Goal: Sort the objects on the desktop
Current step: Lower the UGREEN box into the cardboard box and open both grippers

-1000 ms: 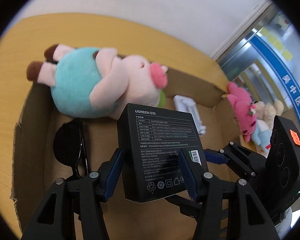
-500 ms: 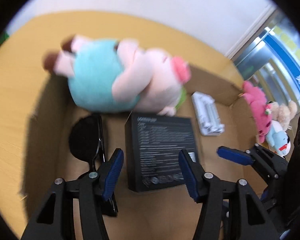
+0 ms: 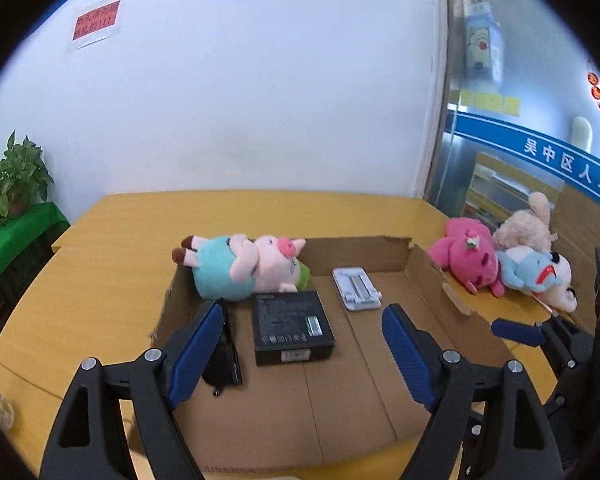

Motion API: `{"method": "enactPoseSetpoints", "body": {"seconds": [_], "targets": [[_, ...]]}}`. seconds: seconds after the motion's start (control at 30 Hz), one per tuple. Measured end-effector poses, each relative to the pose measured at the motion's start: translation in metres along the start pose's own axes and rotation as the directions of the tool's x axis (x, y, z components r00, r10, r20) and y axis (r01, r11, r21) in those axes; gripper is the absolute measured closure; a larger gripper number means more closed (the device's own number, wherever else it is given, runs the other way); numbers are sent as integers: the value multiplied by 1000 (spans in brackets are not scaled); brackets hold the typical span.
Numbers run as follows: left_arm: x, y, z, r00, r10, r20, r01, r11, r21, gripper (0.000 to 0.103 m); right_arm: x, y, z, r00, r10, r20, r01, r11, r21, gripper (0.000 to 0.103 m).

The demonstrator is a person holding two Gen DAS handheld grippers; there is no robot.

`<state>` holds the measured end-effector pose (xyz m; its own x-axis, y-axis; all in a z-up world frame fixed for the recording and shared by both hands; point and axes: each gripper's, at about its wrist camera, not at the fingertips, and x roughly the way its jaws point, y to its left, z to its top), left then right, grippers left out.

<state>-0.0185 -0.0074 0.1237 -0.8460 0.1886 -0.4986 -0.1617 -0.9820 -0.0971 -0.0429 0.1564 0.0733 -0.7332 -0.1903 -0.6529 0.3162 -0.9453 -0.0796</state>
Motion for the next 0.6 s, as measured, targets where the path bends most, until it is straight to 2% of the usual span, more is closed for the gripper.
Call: {"method": "enactPoseSetpoints", "body": {"seconds": [0.27,0.5,0.6], "targets": [[-21,-13,-15,1000,-12,-7,12,1000,3,21,-49,0,-19,999,-6,32,6,1000,19,0],[-35,-7,-29,1000,-2,-11,2,1000,8,21,-55,5,-25,999,0,39,-1,1000,23,0],[-38,4,-39,999,29,-24,-29,1000,0,21,-54,9,-28,1000,9,28,-10,1000,17,0]]}}
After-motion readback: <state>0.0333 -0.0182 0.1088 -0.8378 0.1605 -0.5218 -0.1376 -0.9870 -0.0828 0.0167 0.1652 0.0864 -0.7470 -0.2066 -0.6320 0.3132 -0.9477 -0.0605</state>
